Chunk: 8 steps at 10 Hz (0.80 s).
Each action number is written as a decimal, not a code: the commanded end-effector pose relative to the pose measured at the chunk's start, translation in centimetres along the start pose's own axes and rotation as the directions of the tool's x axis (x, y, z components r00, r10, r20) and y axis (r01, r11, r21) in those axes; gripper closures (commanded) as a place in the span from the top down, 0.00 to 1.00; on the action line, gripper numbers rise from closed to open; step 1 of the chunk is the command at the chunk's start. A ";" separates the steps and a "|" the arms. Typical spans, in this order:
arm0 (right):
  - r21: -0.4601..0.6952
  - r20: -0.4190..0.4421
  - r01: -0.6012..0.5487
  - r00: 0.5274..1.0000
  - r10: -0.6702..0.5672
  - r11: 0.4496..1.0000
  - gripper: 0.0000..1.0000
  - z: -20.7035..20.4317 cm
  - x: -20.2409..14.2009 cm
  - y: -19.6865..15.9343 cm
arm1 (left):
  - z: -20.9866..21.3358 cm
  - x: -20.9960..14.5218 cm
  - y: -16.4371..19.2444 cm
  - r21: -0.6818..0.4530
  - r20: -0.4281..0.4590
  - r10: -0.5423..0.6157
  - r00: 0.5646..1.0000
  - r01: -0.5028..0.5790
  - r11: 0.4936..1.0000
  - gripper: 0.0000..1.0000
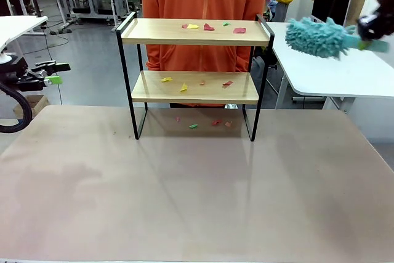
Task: Clean the shelf.
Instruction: Clean the specific section of the Shelf indicated by the human with the Duster.
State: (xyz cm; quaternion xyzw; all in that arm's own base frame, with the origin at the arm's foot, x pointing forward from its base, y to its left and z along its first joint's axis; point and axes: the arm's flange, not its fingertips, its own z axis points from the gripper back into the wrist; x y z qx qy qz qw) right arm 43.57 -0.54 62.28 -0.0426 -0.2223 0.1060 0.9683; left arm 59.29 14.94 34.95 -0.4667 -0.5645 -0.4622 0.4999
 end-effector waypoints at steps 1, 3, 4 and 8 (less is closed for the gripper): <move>0.033 -0.124 -0.196 0.972 0.198 0.980 0.13 2.6 -3.0 -1.2 | 0.0 0.2 -0.1 -0.004 -0.002 -0.003 1.000 0.003 1.000 1.00; 0.111 -0.235 -0.381 0.887 0.397 0.918 0.13 4.5 -5.9 -0.9 | 0.0 0.2 -0.1 -0.004 -0.002 -0.003 1.000 0.003 1.000 1.00; 0.172 -0.284 -0.507 0.795 0.535 0.845 0.13 5.8 -7.7 0.1 | 0.0 0.2 -0.1 -0.004 -0.002 -0.003 1.000 0.003 1.000 1.00; 0.429 -0.170 -0.750 0.480 0.861 0.503 0.13 6.3 -11.2 6.5 | 0.0 0.2 -0.1 -0.004 -0.002 -0.003 1.000 0.003 1.000 1.00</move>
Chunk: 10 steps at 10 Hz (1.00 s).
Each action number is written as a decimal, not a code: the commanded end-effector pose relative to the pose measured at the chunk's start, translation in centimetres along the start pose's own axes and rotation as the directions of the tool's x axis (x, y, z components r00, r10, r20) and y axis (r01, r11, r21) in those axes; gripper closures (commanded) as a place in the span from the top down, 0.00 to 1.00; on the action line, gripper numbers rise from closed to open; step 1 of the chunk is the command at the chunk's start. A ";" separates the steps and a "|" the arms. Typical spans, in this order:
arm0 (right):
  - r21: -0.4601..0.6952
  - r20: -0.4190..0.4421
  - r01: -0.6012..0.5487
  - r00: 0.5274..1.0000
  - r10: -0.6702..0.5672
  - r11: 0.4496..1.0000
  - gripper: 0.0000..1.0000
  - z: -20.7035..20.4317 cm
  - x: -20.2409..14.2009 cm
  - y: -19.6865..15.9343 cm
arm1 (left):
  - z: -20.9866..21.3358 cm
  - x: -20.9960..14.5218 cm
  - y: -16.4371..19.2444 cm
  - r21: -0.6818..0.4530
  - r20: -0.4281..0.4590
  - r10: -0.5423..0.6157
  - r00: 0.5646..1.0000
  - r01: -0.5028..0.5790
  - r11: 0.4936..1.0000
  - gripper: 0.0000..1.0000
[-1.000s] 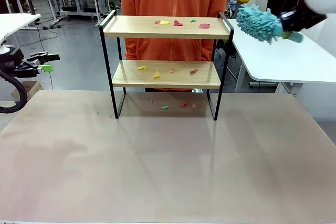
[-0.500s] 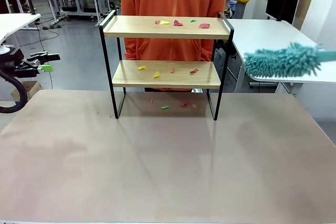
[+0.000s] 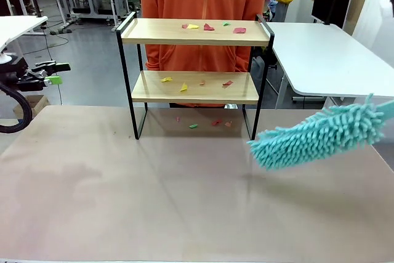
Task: Clean the shelf.
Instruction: Clean the specific section of the Shelf indicated by the human with the Duster.
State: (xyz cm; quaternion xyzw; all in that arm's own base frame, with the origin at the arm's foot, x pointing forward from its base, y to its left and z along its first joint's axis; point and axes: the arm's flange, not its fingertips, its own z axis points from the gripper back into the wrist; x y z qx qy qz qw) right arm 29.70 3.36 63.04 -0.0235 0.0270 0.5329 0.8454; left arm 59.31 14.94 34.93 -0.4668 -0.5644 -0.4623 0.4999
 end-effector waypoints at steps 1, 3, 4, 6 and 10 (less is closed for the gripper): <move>0.033 0.015 -0.184 0.983 0.184 0.982 0.13 -1.3 1.3 0.9 | 0.0 0.2 -0.1 -0.004 -0.002 -0.003 1.000 0.003 1.000 1.00; 0.097 0.001 -0.288 0.957 0.290 0.953 0.13 -2.7 3.1 2.1 | 0.0 0.2 -0.1 -0.004 -0.002 -0.003 1.000 0.003 1.000 1.00; 0.119 -0.017 -0.321 0.946 0.325 0.940 0.13 -3.7 4.0 2.2 | 0.0 0.2 -0.1 -0.004 -0.002 -0.003 1.000 0.003 1.000 1.00; 0.185 0.014 -0.331 0.942 0.334 0.925 0.13 -4.6 4.7 2.1 | 0.0 0.2 -0.1 -0.004 -0.002 -0.003 1.000 0.003 1.000 1.00; 0.113 -0.018 -0.300 0.952 0.304 0.947 0.13 -4.1 4.5 2.6 | 0.0 0.2 -0.1 -0.004 -0.002 -0.003 1.000 0.003 1.000 1.00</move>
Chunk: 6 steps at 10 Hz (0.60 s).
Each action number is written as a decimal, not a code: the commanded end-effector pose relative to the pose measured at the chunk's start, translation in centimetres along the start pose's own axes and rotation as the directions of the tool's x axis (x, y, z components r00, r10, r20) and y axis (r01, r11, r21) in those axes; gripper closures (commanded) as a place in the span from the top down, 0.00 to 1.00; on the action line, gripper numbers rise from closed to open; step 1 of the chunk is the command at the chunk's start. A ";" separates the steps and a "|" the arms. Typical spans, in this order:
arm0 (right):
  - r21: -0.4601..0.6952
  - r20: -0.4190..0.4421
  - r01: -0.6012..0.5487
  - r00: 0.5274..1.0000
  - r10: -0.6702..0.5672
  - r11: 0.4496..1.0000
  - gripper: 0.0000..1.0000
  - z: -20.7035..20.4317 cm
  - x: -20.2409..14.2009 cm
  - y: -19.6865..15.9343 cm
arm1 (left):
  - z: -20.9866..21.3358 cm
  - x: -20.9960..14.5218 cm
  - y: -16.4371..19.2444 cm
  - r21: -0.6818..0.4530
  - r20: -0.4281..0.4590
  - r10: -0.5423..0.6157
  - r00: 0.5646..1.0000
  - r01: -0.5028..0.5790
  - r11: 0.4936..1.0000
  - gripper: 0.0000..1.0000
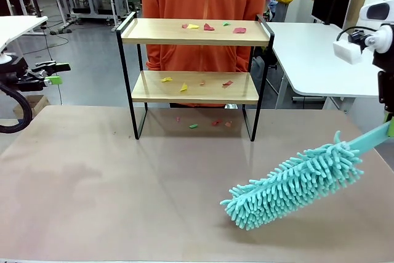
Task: Clean the shelf.
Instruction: Clean the specific section of the Shelf indicated by the human with the Duster.
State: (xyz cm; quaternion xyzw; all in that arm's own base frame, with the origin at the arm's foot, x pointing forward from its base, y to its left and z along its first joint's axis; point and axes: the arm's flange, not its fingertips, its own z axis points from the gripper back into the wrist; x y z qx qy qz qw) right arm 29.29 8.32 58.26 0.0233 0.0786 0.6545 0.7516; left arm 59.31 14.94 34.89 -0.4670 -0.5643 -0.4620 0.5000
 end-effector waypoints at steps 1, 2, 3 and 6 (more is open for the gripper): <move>-0.014 -0.001 0.005 1.000 -0.005 1.000 0.13 0.3 -0.1 0.1 | 0.0 0.3 -0.1 -0.004 -0.002 -0.003 1.000 0.003 1.000 1.00; -0.014 -0.001 0.005 1.000 -0.005 1.000 0.13 0.3 -0.1 0.1 | 0.0 0.3 -0.1 -0.004 -0.002 -0.003 1.000 0.003 1.000 1.00; -0.014 -0.001 0.005 1.000 -0.005 1.000 0.13 0.3 -0.1 0.1 | 0.0 0.3 -0.1 -0.004 -0.002 -0.003 1.000 0.003 1.000 1.00; -0.014 -0.001 0.005 1.000 -0.005 1.000 0.13 0.3 -0.1 0.1 | 0.0 0.3 -0.1 -0.004 -0.002 -0.003 1.000 0.003 1.000 1.00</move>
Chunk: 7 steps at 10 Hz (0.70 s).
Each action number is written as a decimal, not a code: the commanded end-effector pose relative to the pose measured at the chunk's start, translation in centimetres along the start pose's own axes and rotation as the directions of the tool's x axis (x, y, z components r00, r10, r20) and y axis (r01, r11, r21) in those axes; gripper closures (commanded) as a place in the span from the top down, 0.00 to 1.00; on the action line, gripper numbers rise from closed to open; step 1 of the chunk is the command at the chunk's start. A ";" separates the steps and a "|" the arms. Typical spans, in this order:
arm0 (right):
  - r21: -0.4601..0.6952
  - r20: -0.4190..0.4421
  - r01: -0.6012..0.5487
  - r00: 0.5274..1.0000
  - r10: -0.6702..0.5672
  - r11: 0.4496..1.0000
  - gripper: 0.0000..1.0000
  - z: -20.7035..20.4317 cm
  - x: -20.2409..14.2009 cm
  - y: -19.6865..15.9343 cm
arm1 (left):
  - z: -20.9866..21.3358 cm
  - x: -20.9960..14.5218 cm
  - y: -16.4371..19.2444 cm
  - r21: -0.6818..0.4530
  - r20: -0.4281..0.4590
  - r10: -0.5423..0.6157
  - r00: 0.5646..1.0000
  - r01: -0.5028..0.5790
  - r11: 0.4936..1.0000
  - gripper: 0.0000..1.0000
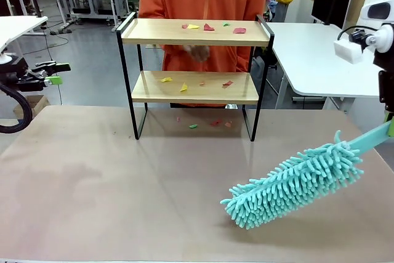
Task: Clean the shelf.
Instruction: Clean the specific section of the Shelf indicated by the human with the Duster.
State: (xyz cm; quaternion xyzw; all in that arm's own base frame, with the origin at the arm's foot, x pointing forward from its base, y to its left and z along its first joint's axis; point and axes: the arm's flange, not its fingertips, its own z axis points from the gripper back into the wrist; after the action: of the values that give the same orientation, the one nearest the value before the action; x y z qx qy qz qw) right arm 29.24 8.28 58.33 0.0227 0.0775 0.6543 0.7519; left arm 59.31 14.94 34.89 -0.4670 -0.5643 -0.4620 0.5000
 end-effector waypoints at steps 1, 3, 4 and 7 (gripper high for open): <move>-0.012 -0.002 0.004 1.000 -0.004 1.000 0.13 0.2 -0.1 0.0 | 0.0 0.3 -0.1 -0.004 -0.002 -0.003 1.000 0.003 1.000 1.00; -0.012 -0.002 0.004 1.000 -0.004 1.000 0.13 0.2 -0.1 0.0 | 0.0 0.3 -0.1 -0.004 -0.002 -0.003 1.000 0.003 1.000 1.00; -0.012 -0.002 0.004 1.000 -0.004 1.000 0.13 0.2 -0.1 0.0 | 0.0 0.3 -0.1 -0.004 -0.002 -0.003 1.000 0.003 1.000 1.00; -0.012 -0.002 0.004 1.000 -0.004 1.000 0.13 0.2 -0.1 0.0 | 0.0 0.3 -0.1 -0.004 -0.002 -0.003 1.000 0.003 1.000 1.00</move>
State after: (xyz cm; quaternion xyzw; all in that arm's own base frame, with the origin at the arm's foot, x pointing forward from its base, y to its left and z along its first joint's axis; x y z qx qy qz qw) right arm 29.24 8.28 58.33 0.0227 0.0775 0.6543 0.7519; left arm 59.31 14.94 34.89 -0.4670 -0.5643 -0.4620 0.5000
